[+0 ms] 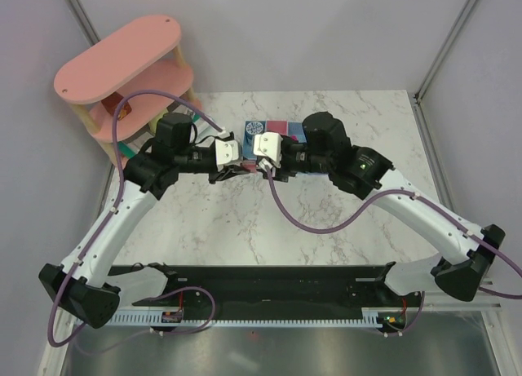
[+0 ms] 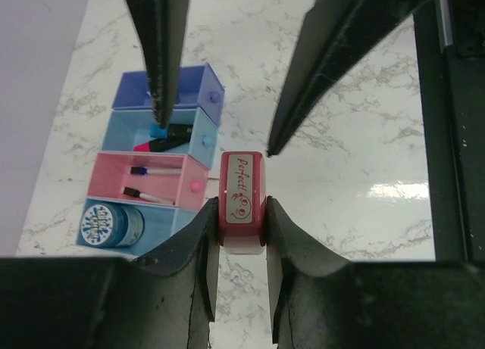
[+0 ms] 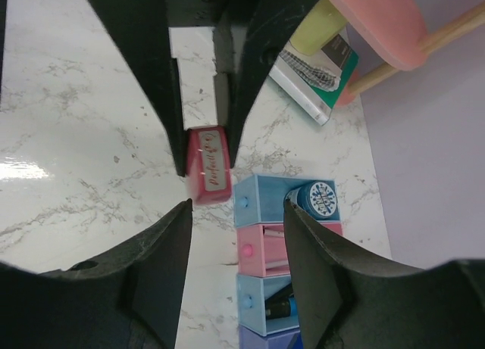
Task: Sort the stationery into containers
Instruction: Place the stationery in the storage box.
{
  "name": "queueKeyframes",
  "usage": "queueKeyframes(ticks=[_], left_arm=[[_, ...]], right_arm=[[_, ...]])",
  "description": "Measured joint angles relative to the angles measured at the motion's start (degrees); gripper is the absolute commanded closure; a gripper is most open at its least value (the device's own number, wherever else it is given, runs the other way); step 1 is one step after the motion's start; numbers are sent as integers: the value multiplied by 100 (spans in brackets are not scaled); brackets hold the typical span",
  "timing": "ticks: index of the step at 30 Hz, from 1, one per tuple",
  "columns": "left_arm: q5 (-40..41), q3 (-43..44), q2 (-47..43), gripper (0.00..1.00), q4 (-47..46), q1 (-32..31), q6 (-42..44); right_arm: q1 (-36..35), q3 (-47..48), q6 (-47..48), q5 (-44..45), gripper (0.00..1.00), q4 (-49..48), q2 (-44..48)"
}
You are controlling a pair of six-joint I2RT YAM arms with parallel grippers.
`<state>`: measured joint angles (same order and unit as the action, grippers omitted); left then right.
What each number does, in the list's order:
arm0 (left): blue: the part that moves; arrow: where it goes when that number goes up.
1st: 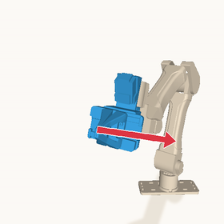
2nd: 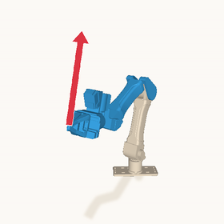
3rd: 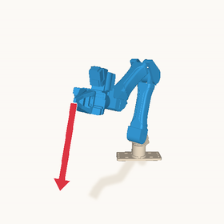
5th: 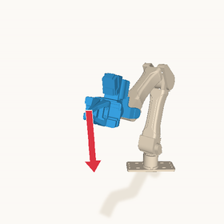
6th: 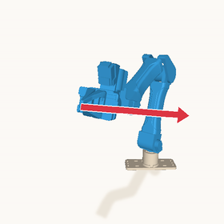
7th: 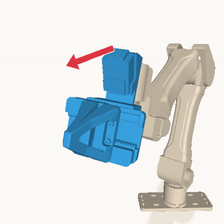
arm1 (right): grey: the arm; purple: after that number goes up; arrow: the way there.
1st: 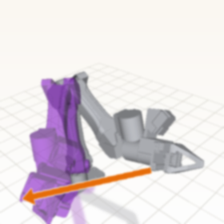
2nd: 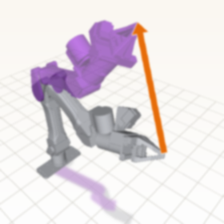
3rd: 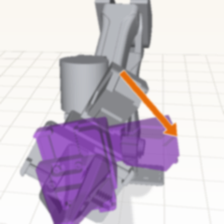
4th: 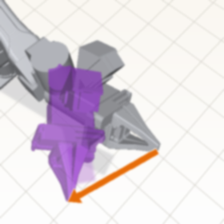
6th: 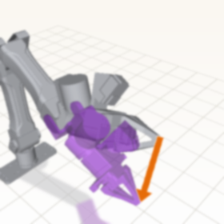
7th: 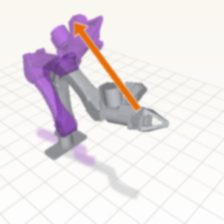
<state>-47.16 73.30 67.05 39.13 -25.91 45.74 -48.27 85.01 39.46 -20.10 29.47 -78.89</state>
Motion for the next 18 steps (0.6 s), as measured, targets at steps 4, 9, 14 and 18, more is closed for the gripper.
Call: queueKeyframes(ticks=[4, 9, 14, 18], left_arm=[[2, -240, -138, 98, -785, -17, -415], [-81, -420, -245, 98, -1506, -20, -855], [-396, -428, -280, 98, -1707, -22, -960], [-658, -428, -367, 98, -1641, -20, -909]], right_arm=[[-46, -227, -192, -122, 41, -297, 278], [-92, -308, -396, -299, 42, -507, 444], [-87, -313, -485, -339, 42, -649, 557], [-90, -313, -501, -363, 43, -682, 581]])
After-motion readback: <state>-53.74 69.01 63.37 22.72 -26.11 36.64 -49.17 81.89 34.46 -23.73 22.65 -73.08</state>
